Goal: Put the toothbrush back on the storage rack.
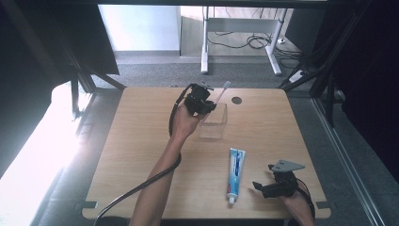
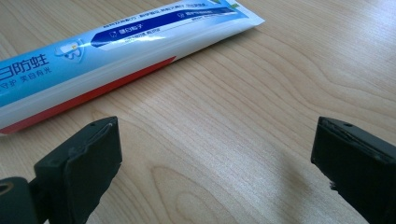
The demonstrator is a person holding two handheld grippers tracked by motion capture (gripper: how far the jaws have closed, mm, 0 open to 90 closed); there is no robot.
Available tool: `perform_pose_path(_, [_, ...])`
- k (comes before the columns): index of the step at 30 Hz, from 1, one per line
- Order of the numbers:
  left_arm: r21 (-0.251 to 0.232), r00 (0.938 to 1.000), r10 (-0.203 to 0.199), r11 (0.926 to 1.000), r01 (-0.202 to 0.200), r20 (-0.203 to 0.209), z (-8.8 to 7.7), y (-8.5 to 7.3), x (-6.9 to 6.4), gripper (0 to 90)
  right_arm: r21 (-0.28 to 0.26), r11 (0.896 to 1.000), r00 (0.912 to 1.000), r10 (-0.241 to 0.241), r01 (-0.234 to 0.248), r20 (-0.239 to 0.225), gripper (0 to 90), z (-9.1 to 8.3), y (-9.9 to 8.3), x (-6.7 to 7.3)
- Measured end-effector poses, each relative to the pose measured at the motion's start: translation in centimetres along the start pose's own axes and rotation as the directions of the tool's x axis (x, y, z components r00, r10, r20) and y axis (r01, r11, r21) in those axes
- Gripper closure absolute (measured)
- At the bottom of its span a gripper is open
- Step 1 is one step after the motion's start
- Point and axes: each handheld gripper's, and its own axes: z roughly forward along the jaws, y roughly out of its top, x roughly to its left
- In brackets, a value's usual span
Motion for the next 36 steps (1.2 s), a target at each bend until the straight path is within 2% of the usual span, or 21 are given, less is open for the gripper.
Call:
perform_pose_path(8, [-0.04,0.9998,-0.018,0.999,0.018,-0.003,0.6,0.1,0.4,78.9,0.001,1.0,1.0,-0.002,0.002,-0.003,2.0,0.0,0.0,0.0])
perform_pose_path(17, [-0.066,0.9997,-0.012,0.9978,0.011,-0.023,1.8,0.3,0.5,78.9,0.005,1.0,1.0,-0.002,0.002,-0.005,2.2,0.1,0.0,0.0])
perform_pose_path(29, [-0.04,0.999,-0.009,0.9992,0.007,-0.043,3.7,-0.3,0.3,78.9,0.008,1.0,1.0,-0.003,0.003,-0.008,2.6,0.2,-0.1,0.0])
perform_pose_path(36, [-0.029,0.9985,0.009,0.9995,-0.011,-0.055,4.4,-0.8,-0.1,78.9,0.007,1.0,1.0,-0.003,0.003,-0.008,2.6,0.2,-0.1,0.0])
